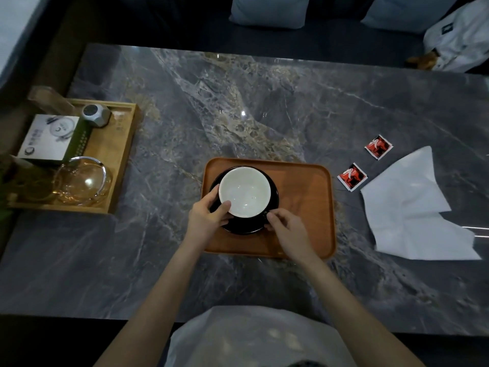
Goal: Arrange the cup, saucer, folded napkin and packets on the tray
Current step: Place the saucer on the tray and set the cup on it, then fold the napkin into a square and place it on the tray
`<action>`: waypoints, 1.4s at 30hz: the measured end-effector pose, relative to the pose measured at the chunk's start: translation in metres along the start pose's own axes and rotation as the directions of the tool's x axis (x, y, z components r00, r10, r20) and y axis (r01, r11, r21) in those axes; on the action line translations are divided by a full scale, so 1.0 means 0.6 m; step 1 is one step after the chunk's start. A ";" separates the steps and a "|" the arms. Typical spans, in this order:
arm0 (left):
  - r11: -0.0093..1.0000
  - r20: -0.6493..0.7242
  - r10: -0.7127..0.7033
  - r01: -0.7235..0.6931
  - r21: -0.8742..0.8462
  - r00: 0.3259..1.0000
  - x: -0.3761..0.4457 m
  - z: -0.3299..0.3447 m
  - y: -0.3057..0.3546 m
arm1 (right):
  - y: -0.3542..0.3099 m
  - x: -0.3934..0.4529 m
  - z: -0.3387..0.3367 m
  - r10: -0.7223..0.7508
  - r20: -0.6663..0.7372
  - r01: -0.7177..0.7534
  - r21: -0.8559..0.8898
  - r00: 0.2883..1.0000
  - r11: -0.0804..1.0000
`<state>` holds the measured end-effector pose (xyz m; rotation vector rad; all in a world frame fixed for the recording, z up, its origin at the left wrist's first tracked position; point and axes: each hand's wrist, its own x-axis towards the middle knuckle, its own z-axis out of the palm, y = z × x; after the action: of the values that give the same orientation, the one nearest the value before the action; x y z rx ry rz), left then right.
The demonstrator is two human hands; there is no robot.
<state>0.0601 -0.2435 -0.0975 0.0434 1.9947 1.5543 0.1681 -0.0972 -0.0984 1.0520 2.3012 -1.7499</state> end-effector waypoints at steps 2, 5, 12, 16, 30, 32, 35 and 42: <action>1.000 0.005 0.001 -0.001 0.005 1.000 0.001 -0.002 -0.002 | -0.001 -0.002 0.001 -0.003 0.003 0.003 0.021 1.000 1.000; 1.000 0.016 -0.006 0.006 0.025 1.000 0.002 -0.003 -0.004 | -0.001 -0.005 0.001 -0.009 0.010 0.009 0.050 1.000 0.999; 0.939 -0.057 0.138 -0.112 0.326 0.989 -0.004 -0.001 0.013 | 0.001 -0.008 0.002 0.005 -0.036 -0.002 0.074 0.999 0.997; 0.870 -0.063 0.232 -0.178 0.459 0.971 -0.007 -0.003 0.023 | 0.003 -0.008 0.000 0.006 -0.053 -0.002 0.074 0.999 0.997; 0.679 0.165 0.365 -0.384 0.626 0.916 -0.015 0.066 0.110 | -0.007 -0.021 -0.082 0.017 -0.108 -0.017 0.006 0.994 1.000; 0.687 0.230 0.364 -0.427 0.588 0.903 -0.016 0.100 0.125 | -0.007 -0.025 -0.118 -0.012 -0.138 0.011 -0.008 0.990 1.000; 0.710 0.270 0.376 -0.463 0.531 0.886 -0.021 0.158 0.146 | -0.011 -0.030 -0.182 -0.054 -0.198 0.049 -0.027 0.979 0.998; 0.758 0.319 0.380 -0.490 0.430 0.868 -0.029 0.324 0.162 | 0.038 -0.037 -0.361 -0.065 -0.367 0.056 -0.035 0.928 0.998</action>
<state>0.1344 -0.0500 -0.0288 0.9155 2.2549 1.1635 0.2713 0.0839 -0.0312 1.4266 2.5836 -1.6577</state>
